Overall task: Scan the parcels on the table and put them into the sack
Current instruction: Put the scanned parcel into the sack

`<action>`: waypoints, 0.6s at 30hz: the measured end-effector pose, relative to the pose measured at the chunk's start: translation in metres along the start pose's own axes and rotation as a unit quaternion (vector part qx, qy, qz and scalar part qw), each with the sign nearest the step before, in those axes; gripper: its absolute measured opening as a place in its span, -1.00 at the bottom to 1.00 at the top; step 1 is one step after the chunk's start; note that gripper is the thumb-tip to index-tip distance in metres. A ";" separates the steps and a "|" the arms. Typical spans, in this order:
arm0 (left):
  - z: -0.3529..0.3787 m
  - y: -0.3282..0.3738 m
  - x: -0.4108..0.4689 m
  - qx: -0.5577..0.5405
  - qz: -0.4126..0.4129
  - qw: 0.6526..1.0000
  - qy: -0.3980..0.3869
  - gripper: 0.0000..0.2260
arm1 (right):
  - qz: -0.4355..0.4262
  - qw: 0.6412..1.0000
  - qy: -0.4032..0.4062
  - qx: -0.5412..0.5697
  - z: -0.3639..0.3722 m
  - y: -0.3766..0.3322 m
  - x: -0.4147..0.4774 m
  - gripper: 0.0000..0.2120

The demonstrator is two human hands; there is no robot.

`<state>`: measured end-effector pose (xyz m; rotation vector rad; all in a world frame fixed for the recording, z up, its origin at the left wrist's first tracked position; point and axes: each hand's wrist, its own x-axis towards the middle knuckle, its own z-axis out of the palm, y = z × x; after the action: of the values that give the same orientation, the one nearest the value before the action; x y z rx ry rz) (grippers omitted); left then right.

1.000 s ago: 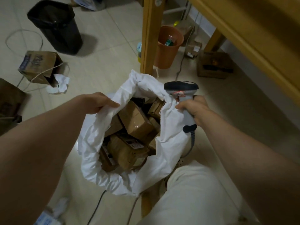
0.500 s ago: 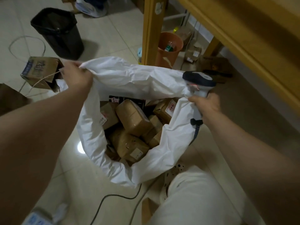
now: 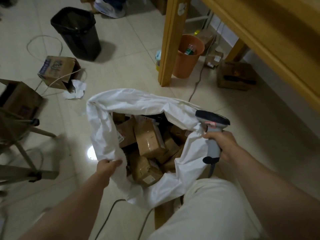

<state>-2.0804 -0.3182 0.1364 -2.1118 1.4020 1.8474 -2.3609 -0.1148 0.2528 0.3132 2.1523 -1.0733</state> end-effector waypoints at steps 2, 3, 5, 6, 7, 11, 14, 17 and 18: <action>0.000 0.017 -0.006 -0.002 0.024 1.000 0.001 -0.64 | -0.015 1.000 -0.005 -0.001 0.001 -0.004 -0.006 -0.51; 0.001 0.033 -0.008 -0.006 0.047 0.999 0.010 -0.67 | -0.027 1.000 -0.009 0.002 0.001 -0.010 -0.011 -0.55; 0.000 0.075 -0.014 -0.048 0.095 0.994 0.016 -0.70 | -0.062 0.998 -0.020 0.015 0.000 -0.031 -0.020 -0.62; -0.003 0.099 -0.016 -0.084 0.106 0.991 0.007 -0.72 | -0.082 0.996 -0.029 0.028 0.000 -0.043 -0.027 -0.64; -0.008 0.120 -0.017 -0.122 0.106 0.987 -0.015 -0.69 | -0.102 0.993 -0.039 0.044 -0.001 -0.057 -0.034 -0.64; -0.034 0.181 -0.059 -0.090 0.090 0.969 -0.210 -0.55 | -0.165 0.983 -0.026 0.069 -0.006 -0.111 -0.058 -0.55; -0.067 0.209 -0.087 -0.083 0.135 0.932 -0.325 -0.35 | -0.199 0.969 -0.021 0.142 -0.013 -0.137 -0.070 -0.46; -0.086 0.218 -0.089 -0.156 0.171 0.918 -0.323 -0.66 | -0.201 0.956 -0.028 0.210 -0.022 -0.140 -0.071 -0.44; -0.085 0.209 -0.085 -0.134 0.176 0.941 -0.257 -0.78 | -0.188 0.960 -0.030 0.203 -0.025 -0.132 -0.068 -0.44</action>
<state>-2.1321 -0.4378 0.3389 -1.3327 1.5181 2.6017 -2.3880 -0.1725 0.3893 0.0502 1.9693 -1.7245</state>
